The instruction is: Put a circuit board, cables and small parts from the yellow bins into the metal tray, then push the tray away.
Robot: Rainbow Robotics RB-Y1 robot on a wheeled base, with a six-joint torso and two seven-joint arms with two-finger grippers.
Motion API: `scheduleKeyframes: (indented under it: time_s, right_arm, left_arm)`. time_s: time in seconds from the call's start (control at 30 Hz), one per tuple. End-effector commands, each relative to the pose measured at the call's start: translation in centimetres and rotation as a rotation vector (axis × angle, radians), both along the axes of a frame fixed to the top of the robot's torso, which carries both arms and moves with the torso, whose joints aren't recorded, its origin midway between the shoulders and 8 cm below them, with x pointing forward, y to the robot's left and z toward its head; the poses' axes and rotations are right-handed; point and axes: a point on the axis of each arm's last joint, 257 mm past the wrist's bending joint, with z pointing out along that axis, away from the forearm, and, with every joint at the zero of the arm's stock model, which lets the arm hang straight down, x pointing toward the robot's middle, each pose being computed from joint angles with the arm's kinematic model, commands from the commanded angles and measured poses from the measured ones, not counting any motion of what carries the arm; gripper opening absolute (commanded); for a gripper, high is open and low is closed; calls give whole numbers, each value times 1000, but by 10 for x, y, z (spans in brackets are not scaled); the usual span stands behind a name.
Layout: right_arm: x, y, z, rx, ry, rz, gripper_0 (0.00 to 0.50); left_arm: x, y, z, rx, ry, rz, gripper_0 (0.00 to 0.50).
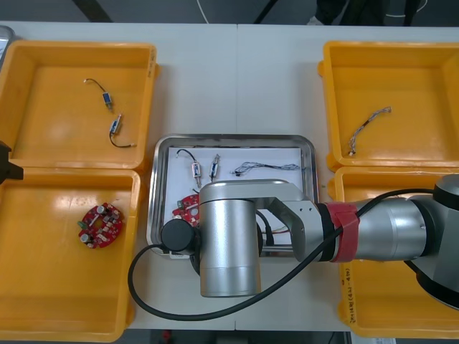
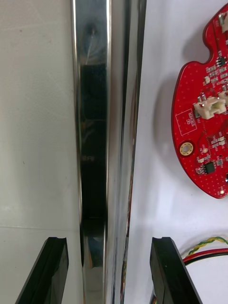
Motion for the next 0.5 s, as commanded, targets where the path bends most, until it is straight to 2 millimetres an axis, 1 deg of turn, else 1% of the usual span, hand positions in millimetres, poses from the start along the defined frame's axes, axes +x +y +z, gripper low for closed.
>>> scheduleKeyframes:
  time_s: [0.03,0.07,0.1,0.13,0.2,0.5]
  right_arm:
    - [1,11,7,-5,-26,41,181]
    - [1,10,7,-7,-25,37,128]
    - [2,7,7,-13,-28,30,60]
    - [2,4,7,-21,-27,25,29]
    - [3,1,7,-29,-28,19,0]
    - [6,2,9,-27,-45,19,0]
  left_arm:
    - [1,18,13,74,-25,-26,442]
    - [1,18,13,74,-25,-26,442]
    - [1,18,13,74,-25,-26,442]
    - [1,18,13,74,-25,-26,444]
    - [1,18,13,74,-25,-26,441]
    - [1,18,13,74,-25,-26,443]
